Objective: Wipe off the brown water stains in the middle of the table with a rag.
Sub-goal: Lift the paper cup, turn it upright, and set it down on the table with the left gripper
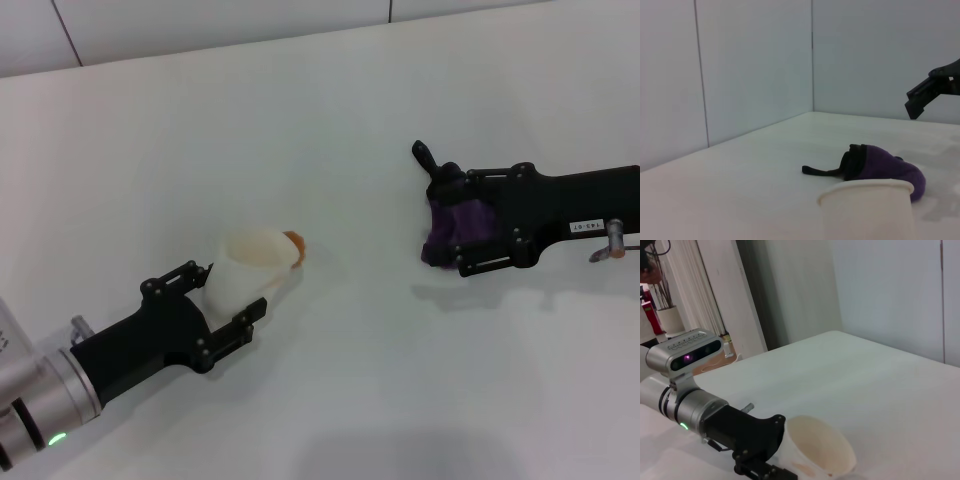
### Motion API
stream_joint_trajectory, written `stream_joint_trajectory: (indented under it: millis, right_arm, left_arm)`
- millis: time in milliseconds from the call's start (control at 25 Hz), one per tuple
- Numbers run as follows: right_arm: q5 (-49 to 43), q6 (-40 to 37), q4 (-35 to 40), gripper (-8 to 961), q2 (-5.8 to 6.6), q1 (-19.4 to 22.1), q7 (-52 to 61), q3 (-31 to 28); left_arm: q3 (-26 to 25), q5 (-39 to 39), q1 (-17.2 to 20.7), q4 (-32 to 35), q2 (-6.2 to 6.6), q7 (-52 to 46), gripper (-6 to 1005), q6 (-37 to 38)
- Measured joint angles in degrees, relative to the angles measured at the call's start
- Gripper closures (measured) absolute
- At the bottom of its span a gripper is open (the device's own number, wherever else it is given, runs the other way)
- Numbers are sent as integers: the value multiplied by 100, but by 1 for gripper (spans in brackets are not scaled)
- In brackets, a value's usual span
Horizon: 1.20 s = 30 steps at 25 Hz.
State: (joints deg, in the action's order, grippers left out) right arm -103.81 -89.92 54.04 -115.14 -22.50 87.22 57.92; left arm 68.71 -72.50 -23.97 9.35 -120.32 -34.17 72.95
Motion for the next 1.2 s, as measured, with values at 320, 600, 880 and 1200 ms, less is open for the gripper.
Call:
stream_joint_trajectory:
  millis: [320, 600, 880, 1200]
  right_arm:
    - [-6, 2, 0, 114, 1, 0, 6, 0]
    - [-7, 0, -5, 114, -2, 0, 6, 7]
    - [-8, -18, -13, 114, -8, 12, 6, 9]
    - [-3, -26, -17, 114, -8, 18, 13, 49]
  left_arm:
    - [3, -28, 76, -76, 6, -5, 351, 2]
    - [2, -40, 125, -126, 16, -3, 350, 3]
    - [-5, -13, 232, -93, 24, -2, 349, 10]
    - [1, -62, 235, -79, 48, -8, 195, 20]
